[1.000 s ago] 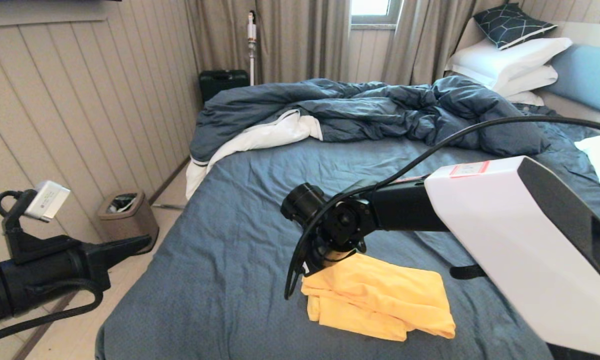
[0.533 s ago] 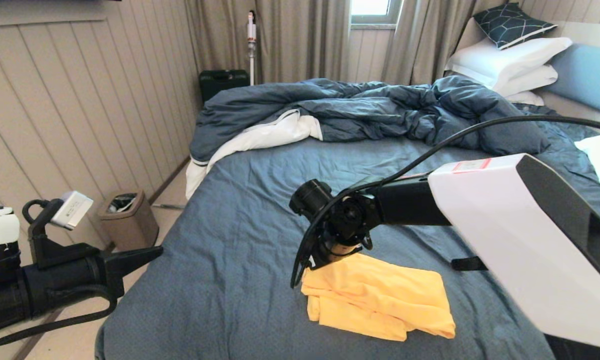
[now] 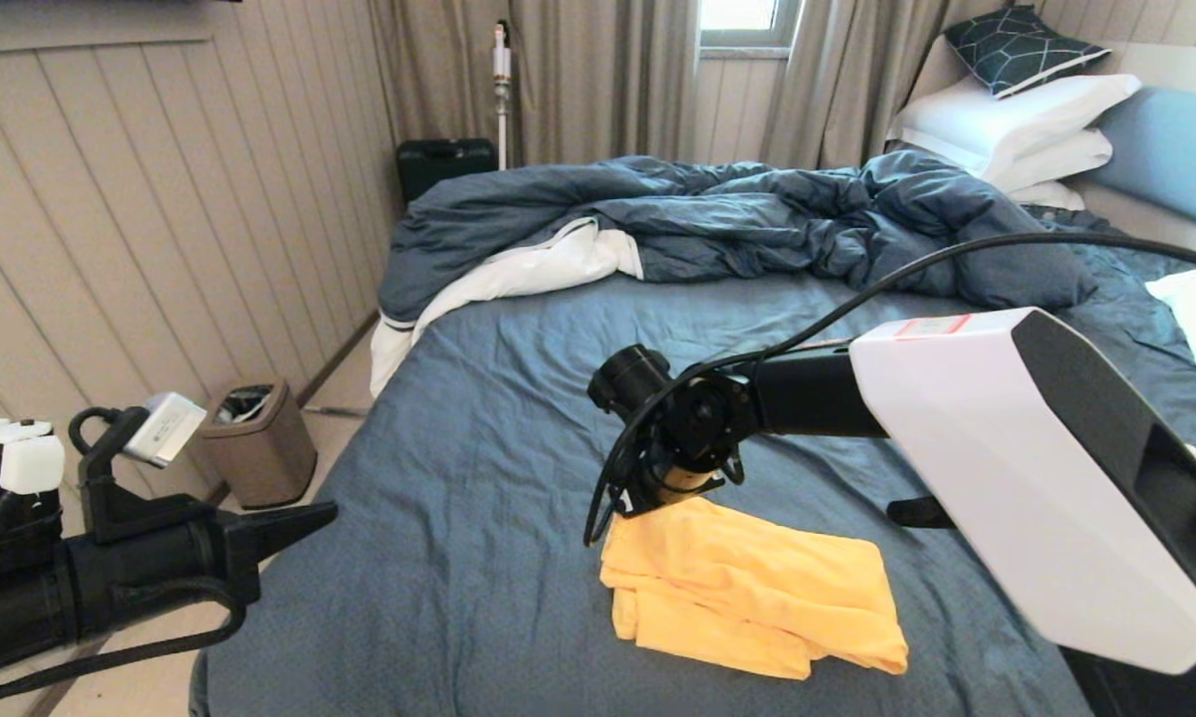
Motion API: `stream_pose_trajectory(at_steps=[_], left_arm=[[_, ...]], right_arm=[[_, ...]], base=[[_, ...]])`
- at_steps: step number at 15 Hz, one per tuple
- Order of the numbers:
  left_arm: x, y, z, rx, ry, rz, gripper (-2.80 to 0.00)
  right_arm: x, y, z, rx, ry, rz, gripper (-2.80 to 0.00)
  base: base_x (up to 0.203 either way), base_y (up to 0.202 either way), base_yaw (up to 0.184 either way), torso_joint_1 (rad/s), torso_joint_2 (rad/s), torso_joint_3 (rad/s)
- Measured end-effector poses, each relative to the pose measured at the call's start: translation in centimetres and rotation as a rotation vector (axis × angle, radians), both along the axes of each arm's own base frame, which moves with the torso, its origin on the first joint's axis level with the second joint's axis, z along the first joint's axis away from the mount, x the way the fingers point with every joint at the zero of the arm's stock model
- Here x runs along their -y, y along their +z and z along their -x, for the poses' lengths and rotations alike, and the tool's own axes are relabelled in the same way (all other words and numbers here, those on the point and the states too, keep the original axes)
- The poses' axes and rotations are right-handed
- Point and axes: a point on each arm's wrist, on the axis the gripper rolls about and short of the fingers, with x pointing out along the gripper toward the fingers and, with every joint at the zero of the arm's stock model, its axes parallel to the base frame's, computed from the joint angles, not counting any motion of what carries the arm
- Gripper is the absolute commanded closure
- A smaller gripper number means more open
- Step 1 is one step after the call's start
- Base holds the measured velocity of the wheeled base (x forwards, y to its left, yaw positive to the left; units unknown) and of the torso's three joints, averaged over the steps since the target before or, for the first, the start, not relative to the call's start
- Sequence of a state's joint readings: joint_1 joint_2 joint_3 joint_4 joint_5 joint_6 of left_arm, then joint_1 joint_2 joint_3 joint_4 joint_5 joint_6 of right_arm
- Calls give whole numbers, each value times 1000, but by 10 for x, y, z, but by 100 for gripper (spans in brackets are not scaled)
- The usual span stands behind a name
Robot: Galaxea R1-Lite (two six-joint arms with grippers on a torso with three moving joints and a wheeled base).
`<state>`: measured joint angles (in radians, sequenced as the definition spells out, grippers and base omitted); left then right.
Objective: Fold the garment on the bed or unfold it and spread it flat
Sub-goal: Unford the yellow T-shirt
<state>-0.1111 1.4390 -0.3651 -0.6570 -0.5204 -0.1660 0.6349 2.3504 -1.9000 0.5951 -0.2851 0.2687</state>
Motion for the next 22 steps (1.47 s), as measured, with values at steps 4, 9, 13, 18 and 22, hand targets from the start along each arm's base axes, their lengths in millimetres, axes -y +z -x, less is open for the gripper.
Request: stream_pose_trajectory(at_steps=[4, 9, 13, 18, 22], left_arm=[[1, -2, -2, -11, -3, -2, 0], [8, -4, -7, -22, -31, -1, 0], [25, 2, -18, -17, -80, 18, 0], [53, 7, -24, -17, -109, 18, 0], [57, 5, -23, -23, -122, 14, 0]], right_arm=[[1, -8, 7, -33, 1, 19, 0], [13, 11, 10, -10, -34, -13, 0], [44, 43, 17, 21, -78, -53, 0], [69, 52, 31, -23, -73, -80, 0], [67, 44, 29, -37, -71, -71, -280]], base=[[0, 0, 0, 0, 0, 0], [0, 0, 0, 0, 0, 0], [0, 0, 0, 0, 0, 0], [0, 0, 0, 0, 0, 0], [0, 0, 0, 0, 0, 0]])
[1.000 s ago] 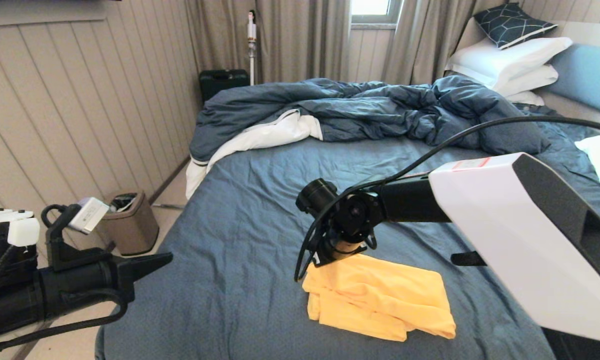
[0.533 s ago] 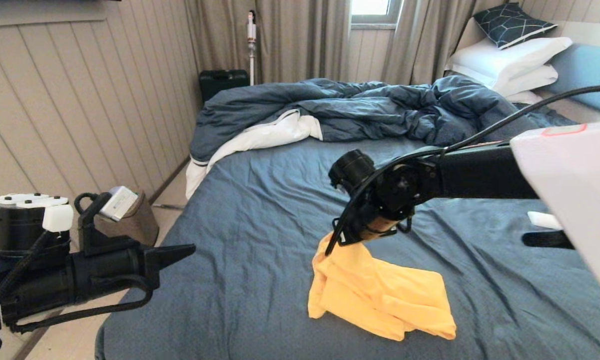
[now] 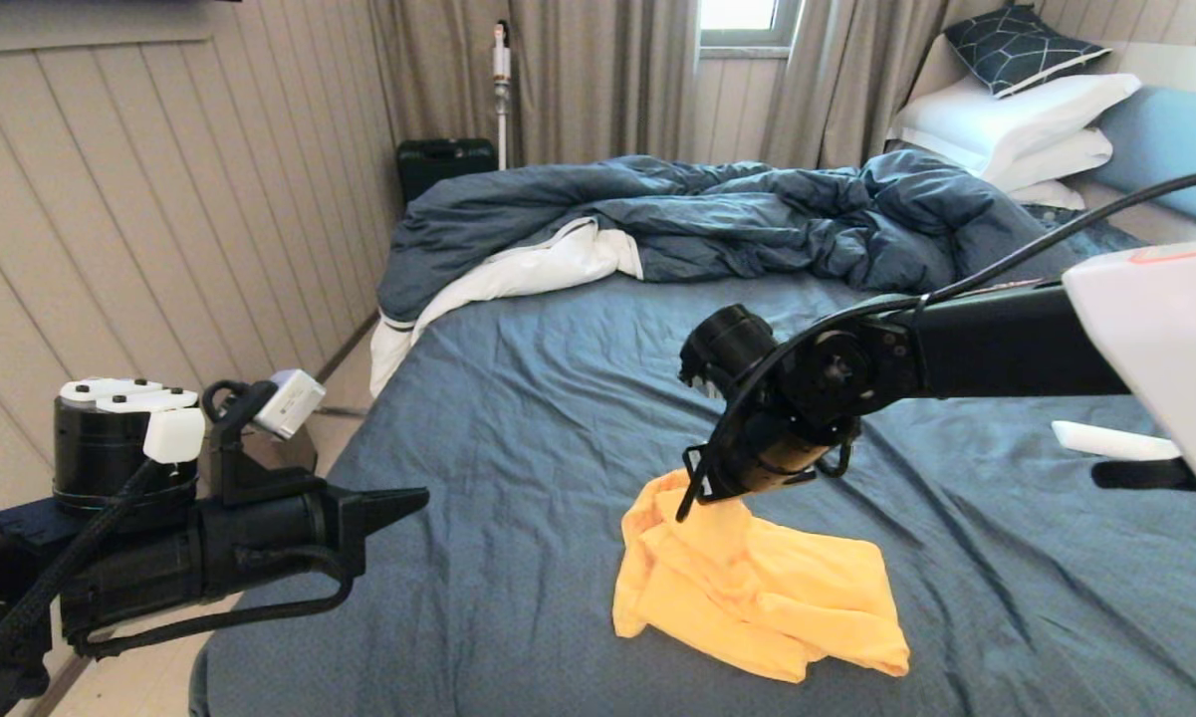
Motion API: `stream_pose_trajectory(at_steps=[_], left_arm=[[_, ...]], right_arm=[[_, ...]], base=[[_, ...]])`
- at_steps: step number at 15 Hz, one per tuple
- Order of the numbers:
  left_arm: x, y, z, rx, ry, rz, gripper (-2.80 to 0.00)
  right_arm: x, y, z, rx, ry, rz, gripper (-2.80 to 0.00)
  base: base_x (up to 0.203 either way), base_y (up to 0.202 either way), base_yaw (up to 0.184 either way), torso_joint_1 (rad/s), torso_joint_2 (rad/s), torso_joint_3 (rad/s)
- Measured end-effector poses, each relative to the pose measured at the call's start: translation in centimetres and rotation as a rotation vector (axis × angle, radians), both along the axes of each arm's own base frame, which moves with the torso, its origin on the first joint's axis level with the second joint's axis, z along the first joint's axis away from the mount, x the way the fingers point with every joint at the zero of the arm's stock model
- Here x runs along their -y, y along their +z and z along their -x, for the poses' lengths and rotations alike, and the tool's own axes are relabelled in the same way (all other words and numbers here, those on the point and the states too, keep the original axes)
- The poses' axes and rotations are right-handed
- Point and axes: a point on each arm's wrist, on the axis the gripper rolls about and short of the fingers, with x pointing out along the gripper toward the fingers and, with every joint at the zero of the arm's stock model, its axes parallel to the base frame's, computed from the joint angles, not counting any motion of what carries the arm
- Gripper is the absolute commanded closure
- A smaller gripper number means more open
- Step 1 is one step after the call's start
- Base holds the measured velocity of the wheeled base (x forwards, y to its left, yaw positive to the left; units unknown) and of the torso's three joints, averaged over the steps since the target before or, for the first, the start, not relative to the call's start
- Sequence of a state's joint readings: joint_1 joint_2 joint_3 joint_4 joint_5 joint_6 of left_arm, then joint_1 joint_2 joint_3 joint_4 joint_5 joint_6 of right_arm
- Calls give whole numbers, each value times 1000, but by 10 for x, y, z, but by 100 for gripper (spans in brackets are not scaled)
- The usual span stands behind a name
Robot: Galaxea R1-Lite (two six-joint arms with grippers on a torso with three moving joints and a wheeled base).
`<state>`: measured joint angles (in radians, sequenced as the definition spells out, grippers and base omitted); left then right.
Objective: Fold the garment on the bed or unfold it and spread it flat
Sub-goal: Unford the yellow T-shirt
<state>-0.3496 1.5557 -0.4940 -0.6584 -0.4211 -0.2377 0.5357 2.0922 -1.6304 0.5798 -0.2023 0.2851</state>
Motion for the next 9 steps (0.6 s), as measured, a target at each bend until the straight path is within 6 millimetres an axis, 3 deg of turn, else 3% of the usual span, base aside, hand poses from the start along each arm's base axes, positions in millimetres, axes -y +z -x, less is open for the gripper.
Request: stream_pose_trajectory(at_steps=[9], left_arm=[[0, -5, 2, -21, -4, -7, 0]], right_arm=[[-14, -15, -5, -5, 24, 6, -280]], base=[[0, 0, 0, 0, 0, 0]])
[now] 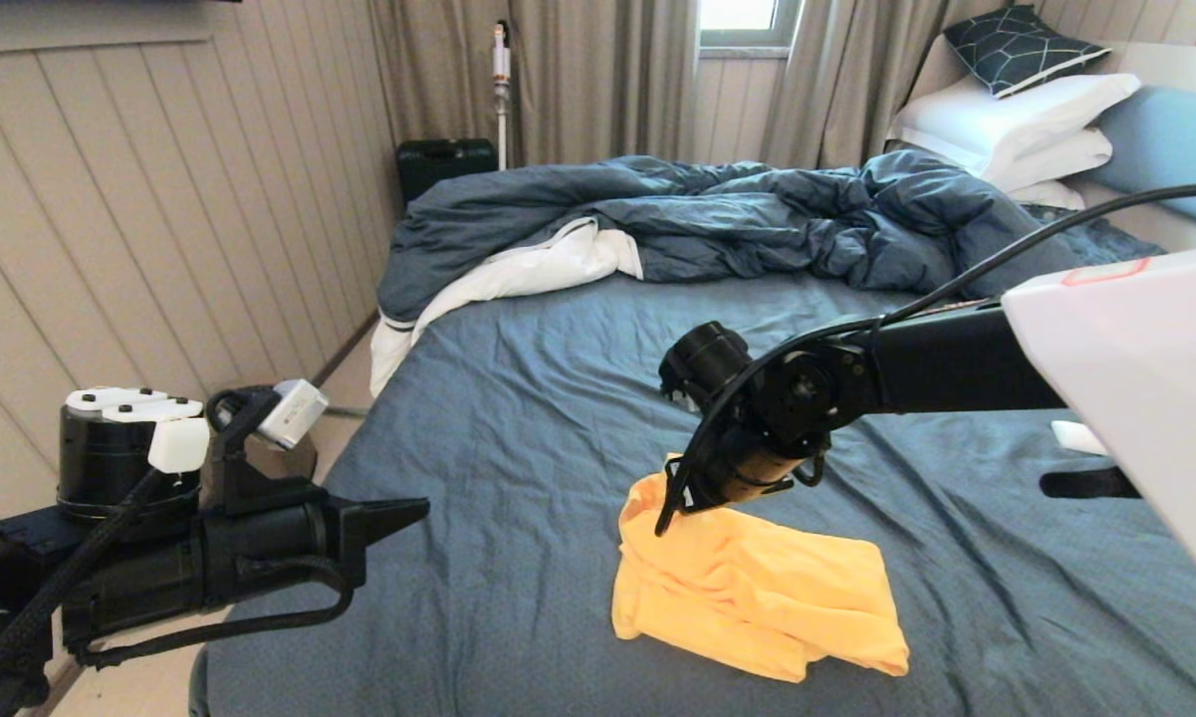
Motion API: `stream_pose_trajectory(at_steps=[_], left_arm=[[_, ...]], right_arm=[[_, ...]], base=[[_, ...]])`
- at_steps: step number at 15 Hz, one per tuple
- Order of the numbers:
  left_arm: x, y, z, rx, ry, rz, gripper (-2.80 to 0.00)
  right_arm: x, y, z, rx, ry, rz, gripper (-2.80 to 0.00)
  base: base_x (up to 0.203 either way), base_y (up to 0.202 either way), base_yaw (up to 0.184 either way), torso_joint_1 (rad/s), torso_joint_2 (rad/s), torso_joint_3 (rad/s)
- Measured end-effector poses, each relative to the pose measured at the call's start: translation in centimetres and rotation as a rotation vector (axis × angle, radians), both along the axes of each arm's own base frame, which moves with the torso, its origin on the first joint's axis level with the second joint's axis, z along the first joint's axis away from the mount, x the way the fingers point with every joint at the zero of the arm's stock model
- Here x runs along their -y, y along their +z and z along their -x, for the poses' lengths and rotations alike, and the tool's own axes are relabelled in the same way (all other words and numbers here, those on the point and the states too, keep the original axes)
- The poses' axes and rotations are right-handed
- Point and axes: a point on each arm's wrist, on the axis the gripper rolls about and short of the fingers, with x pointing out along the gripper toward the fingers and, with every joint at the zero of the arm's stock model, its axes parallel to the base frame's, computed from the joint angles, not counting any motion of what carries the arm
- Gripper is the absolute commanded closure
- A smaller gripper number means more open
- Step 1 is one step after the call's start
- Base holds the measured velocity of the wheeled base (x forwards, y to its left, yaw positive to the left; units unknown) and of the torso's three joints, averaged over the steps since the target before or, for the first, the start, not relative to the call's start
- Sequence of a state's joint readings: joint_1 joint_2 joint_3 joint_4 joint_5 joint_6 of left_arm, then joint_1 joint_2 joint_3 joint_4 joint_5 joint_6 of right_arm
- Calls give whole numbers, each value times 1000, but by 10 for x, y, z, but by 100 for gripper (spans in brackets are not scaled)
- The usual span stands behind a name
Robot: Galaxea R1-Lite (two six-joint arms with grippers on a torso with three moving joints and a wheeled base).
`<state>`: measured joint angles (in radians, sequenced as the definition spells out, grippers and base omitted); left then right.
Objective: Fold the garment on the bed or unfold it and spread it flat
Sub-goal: Unford the yellow T-shirt
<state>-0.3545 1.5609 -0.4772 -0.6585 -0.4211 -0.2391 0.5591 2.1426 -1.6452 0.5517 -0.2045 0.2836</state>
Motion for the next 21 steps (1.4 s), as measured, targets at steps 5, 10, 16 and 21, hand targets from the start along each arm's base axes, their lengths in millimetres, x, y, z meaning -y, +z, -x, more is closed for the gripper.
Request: stream_pose_trajectory(at_steps=[5, 10, 16, 21], left_arm=[[0, -2, -1, -10, 1, -2, 0], [0, -3, 0, 10, 3, 4, 0], [0, -7, 0, -6, 3, 1, 0], [0, -8, 0, -9, 3, 0, 0]], right_arm=[[-17, 1, 1, 73, 35, -56, -280], [-26, -10, 5, 51, 52, -46, -280], [-18, -17, 11, 16, 45, -25, 0], [-16, -22, 10, 4, 38, -14, 0]], base=[[0, 0, 0, 0, 0, 0], [0, 0, 0, 0, 0, 0], [0, 0, 0, 0, 0, 0], [0, 0, 0, 0, 0, 0]])
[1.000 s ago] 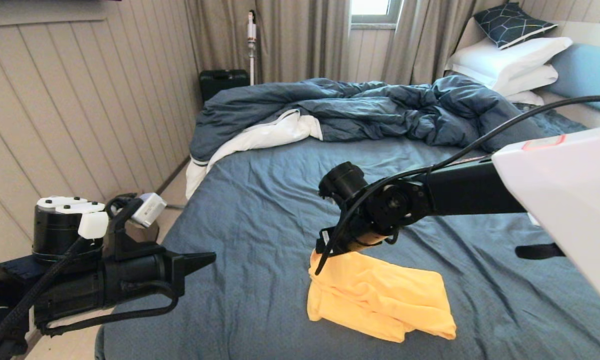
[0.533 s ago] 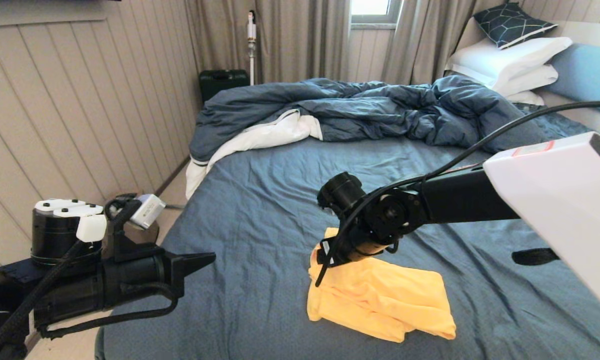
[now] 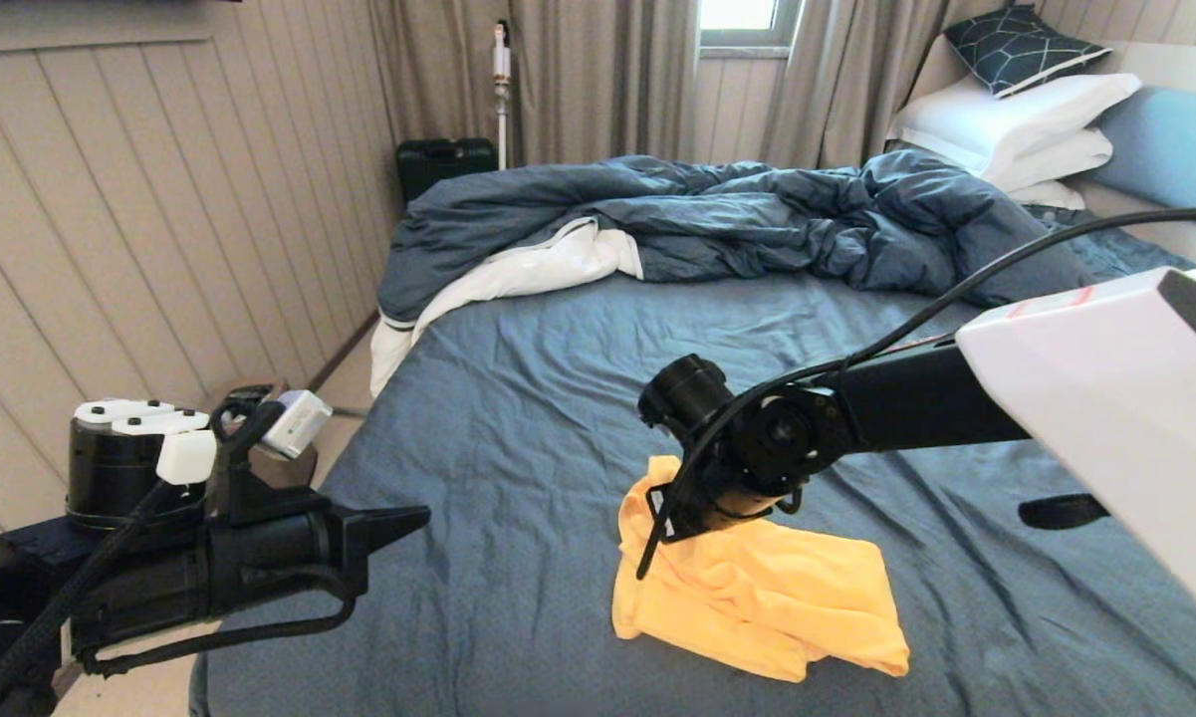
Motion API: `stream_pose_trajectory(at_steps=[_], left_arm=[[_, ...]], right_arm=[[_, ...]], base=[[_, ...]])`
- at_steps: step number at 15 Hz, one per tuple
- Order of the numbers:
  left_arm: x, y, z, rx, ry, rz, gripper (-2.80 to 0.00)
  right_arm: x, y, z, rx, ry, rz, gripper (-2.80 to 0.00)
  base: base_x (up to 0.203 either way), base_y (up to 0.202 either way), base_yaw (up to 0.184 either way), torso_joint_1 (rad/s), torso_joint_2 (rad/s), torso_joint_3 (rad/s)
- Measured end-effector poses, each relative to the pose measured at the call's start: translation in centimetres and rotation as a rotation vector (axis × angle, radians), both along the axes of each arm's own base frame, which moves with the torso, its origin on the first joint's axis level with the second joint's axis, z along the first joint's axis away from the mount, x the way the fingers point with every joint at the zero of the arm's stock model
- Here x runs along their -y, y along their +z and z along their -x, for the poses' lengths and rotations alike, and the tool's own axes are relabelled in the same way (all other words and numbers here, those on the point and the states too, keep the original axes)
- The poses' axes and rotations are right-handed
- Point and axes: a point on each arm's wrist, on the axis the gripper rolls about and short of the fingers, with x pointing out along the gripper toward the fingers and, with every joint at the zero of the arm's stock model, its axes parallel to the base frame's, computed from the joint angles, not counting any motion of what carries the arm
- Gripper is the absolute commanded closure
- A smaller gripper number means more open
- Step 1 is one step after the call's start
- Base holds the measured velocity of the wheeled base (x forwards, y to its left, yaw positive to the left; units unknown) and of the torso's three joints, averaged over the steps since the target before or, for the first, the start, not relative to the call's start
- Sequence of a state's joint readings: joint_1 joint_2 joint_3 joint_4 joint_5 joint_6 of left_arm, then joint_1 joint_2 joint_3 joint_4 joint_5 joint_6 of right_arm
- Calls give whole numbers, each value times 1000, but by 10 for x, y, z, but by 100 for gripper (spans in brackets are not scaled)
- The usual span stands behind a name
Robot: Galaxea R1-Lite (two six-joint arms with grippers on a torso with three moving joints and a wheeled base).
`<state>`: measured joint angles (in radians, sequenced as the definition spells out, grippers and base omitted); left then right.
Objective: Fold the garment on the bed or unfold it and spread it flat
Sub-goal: Unford the yellow T-shirt
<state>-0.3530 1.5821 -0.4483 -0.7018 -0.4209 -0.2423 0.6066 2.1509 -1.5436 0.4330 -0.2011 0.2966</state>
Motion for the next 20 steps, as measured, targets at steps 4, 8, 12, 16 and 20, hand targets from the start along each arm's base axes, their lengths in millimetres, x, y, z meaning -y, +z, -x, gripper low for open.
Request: stream_pose_trajectory(at_steps=[4, 8, 12, 16, 20], left_arm=[[4, -1, -1, -5, -13, -2, 0], [11, 13, -12, 19, 6, 44, 0], [18, 16, -13, 25, -18, 53, 0], [48, 20, -17, 60, -11, 23, 0], [91, 21, -15, 94, -35, -3, 0]], right_arm=[[12, 28, 12, 49, -9, -30, 0], [65, 60, 20, 97, -112, -58, 0], [96, 63, 29, 81, -155, -71, 0], [112, 67, 33, 98, -185, -90, 0], [98, 62, 36, 82, -133, -89, 0]], base=[[0, 0, 0, 0, 0, 0], [0, 0, 0, 0, 0, 0], [0, 0, 0, 0, 0, 0], [0, 0, 0, 0, 0, 0], [0, 0, 0, 0, 0, 0]])
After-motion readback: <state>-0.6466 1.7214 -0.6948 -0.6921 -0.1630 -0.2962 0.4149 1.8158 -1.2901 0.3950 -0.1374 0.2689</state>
